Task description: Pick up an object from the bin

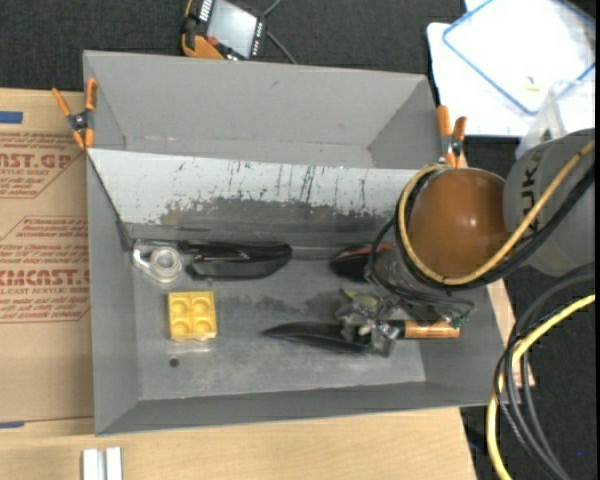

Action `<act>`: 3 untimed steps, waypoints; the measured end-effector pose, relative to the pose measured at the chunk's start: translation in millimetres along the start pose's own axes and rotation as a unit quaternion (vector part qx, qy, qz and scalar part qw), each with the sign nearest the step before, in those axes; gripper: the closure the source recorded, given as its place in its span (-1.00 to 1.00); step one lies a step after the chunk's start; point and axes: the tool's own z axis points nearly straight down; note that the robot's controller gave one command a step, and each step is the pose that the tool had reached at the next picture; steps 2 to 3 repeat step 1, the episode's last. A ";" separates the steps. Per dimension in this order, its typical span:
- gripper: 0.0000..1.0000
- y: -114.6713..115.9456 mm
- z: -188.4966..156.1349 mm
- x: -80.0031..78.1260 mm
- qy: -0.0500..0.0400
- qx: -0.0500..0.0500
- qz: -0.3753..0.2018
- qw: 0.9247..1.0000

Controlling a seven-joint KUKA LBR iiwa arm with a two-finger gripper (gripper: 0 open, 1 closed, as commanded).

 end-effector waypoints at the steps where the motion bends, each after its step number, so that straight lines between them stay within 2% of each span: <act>1: 1.00 1.6 -19.6 -13.9 -0.004 0.004 -0.017 1.000; 3: 1.00 1.6 -19.6 -13.9 -0.004 0.004 -0.017 1.000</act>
Offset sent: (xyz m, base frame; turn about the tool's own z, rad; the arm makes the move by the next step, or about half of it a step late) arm 0.0045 -0.0065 -0.0069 0.0029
